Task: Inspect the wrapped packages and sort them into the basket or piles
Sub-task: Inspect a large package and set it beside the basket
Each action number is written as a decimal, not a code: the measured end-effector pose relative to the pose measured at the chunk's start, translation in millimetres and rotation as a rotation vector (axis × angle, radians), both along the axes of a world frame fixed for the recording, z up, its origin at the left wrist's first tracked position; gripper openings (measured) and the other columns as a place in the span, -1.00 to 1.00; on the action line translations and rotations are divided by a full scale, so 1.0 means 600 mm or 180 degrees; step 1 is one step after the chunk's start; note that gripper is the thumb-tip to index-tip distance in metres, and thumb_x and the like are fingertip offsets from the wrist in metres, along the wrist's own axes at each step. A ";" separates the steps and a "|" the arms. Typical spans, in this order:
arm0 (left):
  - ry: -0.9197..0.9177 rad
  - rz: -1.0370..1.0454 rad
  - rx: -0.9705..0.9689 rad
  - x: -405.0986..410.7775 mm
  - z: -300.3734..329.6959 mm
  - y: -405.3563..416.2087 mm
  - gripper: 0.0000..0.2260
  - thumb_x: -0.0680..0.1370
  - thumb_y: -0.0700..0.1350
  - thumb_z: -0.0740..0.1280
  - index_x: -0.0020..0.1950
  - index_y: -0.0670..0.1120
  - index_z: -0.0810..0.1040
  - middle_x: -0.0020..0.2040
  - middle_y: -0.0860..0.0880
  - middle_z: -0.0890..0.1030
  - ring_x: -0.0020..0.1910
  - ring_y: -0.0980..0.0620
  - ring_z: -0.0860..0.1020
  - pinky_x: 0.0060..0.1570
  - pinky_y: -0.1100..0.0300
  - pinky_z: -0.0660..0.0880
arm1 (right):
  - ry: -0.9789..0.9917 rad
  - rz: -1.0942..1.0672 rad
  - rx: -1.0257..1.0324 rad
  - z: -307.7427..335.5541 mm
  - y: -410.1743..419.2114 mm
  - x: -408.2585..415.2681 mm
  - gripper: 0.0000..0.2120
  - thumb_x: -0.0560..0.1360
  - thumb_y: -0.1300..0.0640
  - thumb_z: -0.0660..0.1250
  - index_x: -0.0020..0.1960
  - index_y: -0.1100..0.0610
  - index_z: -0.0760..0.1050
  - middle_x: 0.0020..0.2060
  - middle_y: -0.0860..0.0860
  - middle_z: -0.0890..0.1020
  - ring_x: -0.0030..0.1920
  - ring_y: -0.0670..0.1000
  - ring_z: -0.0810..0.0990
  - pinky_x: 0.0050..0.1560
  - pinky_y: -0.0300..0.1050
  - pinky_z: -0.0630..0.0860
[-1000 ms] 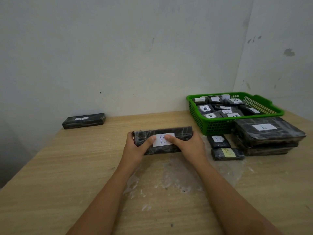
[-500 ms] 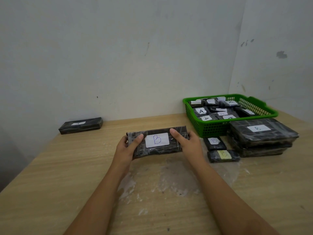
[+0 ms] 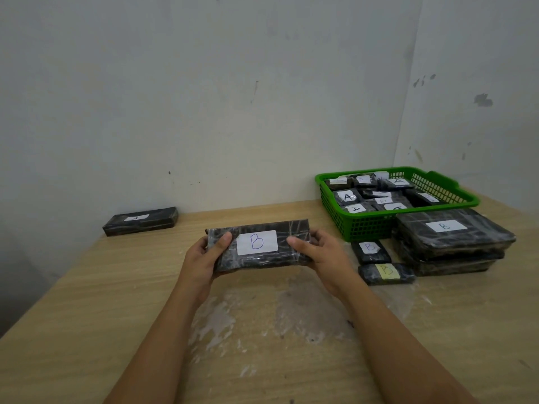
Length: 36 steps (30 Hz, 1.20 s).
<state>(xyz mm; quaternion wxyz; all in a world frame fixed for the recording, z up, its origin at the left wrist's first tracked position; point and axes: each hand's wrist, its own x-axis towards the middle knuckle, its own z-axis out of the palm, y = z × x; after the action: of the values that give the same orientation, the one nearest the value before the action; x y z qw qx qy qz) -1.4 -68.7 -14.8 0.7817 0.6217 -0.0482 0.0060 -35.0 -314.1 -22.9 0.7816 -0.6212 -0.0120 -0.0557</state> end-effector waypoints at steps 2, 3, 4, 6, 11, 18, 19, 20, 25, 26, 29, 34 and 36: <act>-0.0006 -0.0032 0.0009 0.001 0.001 0.006 -0.61 0.42 -0.02 0.48 0.17 -0.19 0.61 0.02 -0.16 0.75 -0.07 -0.06 0.73 -0.18 0.06 0.69 | 0.0021 0.0104 -0.0019 -0.003 0.000 0.001 -0.53 0.43 0.25 0.53 0.29 0.27 0.49 0.07 0.16 0.74 0.08 0.17 0.73 0.11 0.09 0.66; -0.0002 -0.0083 0.0021 0.001 0.001 0.008 -0.60 0.42 -0.03 0.48 0.19 -0.19 0.61 0.02 -0.16 0.75 -0.07 -0.06 0.73 -0.18 0.06 0.69 | 0.0024 0.0089 -0.0021 -0.004 -0.002 0.002 -0.55 0.44 0.28 0.52 0.29 0.27 0.49 0.07 0.16 0.74 0.06 0.16 0.73 0.07 0.05 0.68; 0.0000 -0.0150 0.0034 0.000 0.001 0.010 -0.59 0.42 -0.05 0.48 0.21 -0.20 0.60 0.03 -0.16 0.74 -0.06 -0.05 0.73 -0.18 0.06 0.69 | 0.0031 0.0051 0.0006 -0.006 -0.003 0.003 -0.56 0.45 0.30 0.51 0.29 0.27 0.50 0.06 0.17 0.74 0.05 0.16 0.73 0.05 0.04 0.68; -0.0004 -0.0268 0.0044 0.001 0.001 0.011 -0.55 0.41 -0.12 0.50 0.26 -0.23 0.58 0.06 -0.17 0.74 -0.06 -0.06 0.72 -0.16 0.07 0.69 | 0.0053 -0.0008 0.0090 -0.007 -0.006 0.005 -0.55 0.45 0.29 0.52 0.30 0.28 0.50 0.06 0.18 0.74 0.05 0.17 0.73 0.09 0.09 0.66; -0.0025 -0.0223 -0.0067 0.002 -0.003 0.005 -0.53 0.37 -0.21 0.51 0.26 -0.26 0.55 0.06 -0.19 0.74 -0.07 -0.08 0.73 -0.16 0.07 0.70 | 0.0083 0.0084 0.0039 -0.011 -0.010 0.011 -0.26 0.23 0.14 0.66 0.33 0.26 0.47 0.09 0.16 0.73 0.10 0.20 0.72 0.22 0.21 0.60; -0.0026 -0.0334 0.0077 0.000 -0.009 0.000 -0.41 0.32 -0.17 0.62 0.29 -0.23 0.52 0.15 -0.23 0.70 0.02 -0.12 0.72 -0.08 0.09 0.69 | 0.0045 -0.0281 -0.0578 -0.017 -0.011 0.007 -0.30 0.23 0.14 0.71 0.29 0.10 0.49 0.10 0.06 0.72 0.06 0.01 0.73 0.12 -0.02 0.66; -0.0026 -0.0351 0.0093 0.000 -0.009 0.001 -0.35 0.27 -0.17 0.69 0.29 -0.22 0.52 0.15 -0.22 0.71 0.03 -0.13 0.72 -0.08 0.08 0.69 | 0.0036 -0.0292 -0.0680 -0.016 -0.011 0.006 -0.29 0.22 0.10 0.72 0.29 0.08 0.49 0.09 0.02 0.72 0.05 -0.02 0.73 0.06 -0.07 0.67; -0.0025 -0.0366 0.0120 0.001 -0.010 0.002 -0.28 0.21 -0.15 0.72 0.29 -0.20 0.52 0.14 -0.21 0.71 0.04 -0.14 0.72 -0.07 0.07 0.69 | 0.0028 -0.0304 -0.0798 -0.015 -0.009 0.004 -0.27 0.19 0.03 0.73 0.28 0.04 0.50 0.08 -0.01 0.73 0.03 -0.05 0.72 0.01 -0.09 0.67; -0.0115 -0.0416 0.0361 0.001 -0.013 0.002 -0.11 0.05 -0.03 0.75 0.31 -0.19 0.52 0.14 -0.17 0.72 0.12 -0.18 0.70 0.02 0.02 0.68 | 0.0023 -0.0549 -0.1132 -0.022 0.001 0.005 -0.14 -0.01 -0.24 0.74 0.21 -0.02 0.56 0.02 -0.10 0.74 0.01 -0.11 0.72 0.09 0.02 0.68; -0.0134 -0.0413 0.0407 0.001 -0.013 0.001 -0.14 0.07 -0.05 0.74 0.30 -0.19 0.52 0.13 -0.17 0.72 0.12 -0.18 0.70 0.04 0.01 0.68 | 0.0035 -0.0582 -0.1146 -0.023 0.001 0.006 -0.14 -0.02 -0.25 0.74 0.20 -0.02 0.56 0.02 -0.10 0.74 0.01 -0.11 0.72 0.09 0.03 0.68; -0.0155 -0.0425 0.0423 -0.002 -0.013 0.000 -0.19 0.10 -0.08 0.69 0.30 -0.18 0.51 0.13 -0.17 0.72 0.12 -0.19 0.70 0.05 -0.01 0.68 | 0.0057 -0.0579 -0.1173 -0.022 0.001 0.005 -0.15 0.00 -0.22 0.74 0.20 -0.01 0.56 0.01 -0.09 0.75 0.01 -0.09 0.73 0.04 0.00 0.68; -0.0222 -0.0484 0.0574 -0.007 -0.014 -0.001 -0.15 0.09 -0.10 0.71 0.32 -0.13 0.46 0.17 -0.15 0.70 0.15 -0.16 0.69 0.09 -0.09 0.66 | 0.0087 -0.0630 -0.1257 -0.022 0.006 0.001 -0.21 0.05 -0.19 0.75 0.19 -0.02 0.56 0.00 -0.12 0.74 -0.01 -0.13 0.72 0.00 -0.11 0.66; -0.0274 -0.0466 0.0742 -0.010 -0.016 -0.004 -0.14 0.08 -0.08 0.73 0.32 -0.10 0.46 0.18 -0.12 0.70 0.16 -0.12 0.69 0.14 -0.15 0.63 | 0.0089 -0.0745 -0.1287 -0.021 0.008 -0.001 -0.24 0.07 -0.16 0.75 0.18 0.00 0.56 -0.01 -0.12 0.73 -0.02 -0.18 0.70 0.00 -0.20 0.64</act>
<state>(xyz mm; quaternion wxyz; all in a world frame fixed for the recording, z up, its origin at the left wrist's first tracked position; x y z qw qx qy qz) -7.2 -71.0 -24.5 0.6997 0.7023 -0.1274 -0.0300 -35.4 -309.4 -35.7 0.6296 -0.7630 0.0600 -0.1338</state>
